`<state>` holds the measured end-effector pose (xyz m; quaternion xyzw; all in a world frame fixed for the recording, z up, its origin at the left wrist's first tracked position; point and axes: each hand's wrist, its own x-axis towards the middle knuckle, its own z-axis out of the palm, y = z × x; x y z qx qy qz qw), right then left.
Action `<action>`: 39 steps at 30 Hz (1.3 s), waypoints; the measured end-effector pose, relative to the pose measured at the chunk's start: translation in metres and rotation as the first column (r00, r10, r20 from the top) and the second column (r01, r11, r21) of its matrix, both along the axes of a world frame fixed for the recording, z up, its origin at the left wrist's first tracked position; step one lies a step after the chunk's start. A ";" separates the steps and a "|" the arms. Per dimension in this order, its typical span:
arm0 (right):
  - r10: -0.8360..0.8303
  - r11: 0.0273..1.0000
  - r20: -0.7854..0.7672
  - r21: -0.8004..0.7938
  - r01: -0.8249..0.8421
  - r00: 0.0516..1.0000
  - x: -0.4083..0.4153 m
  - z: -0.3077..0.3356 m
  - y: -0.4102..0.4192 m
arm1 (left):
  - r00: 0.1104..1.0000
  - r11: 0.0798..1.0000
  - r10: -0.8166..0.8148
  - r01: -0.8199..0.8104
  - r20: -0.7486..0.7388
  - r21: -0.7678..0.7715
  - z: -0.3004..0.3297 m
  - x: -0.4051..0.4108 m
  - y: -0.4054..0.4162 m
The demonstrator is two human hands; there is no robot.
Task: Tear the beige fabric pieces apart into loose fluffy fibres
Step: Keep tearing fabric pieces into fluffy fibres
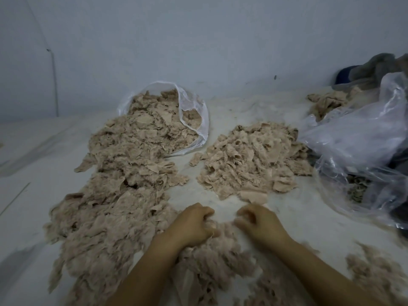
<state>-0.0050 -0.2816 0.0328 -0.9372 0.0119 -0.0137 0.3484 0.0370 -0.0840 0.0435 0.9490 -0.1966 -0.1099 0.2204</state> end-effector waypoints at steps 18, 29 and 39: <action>-0.189 0.729 0.048 0.676 0.107 0.981 -0.001 -0.004 0.027 | 0.995 0.909 -0.012 -0.029 -0.097 -0.415 0.010 -0.008 -0.020; 0.030 0.810 0.018 0.585 -0.035 0.999 -0.003 0.004 0.023 | 0.962 0.755 -0.072 -0.121 -0.264 -0.644 0.009 -0.015 -0.017; -0.239 0.602 0.055 0.792 0.104 0.969 0.004 -0.003 0.013 | 0.977 0.798 -0.063 -0.074 -0.205 -0.598 0.007 -0.012 -0.006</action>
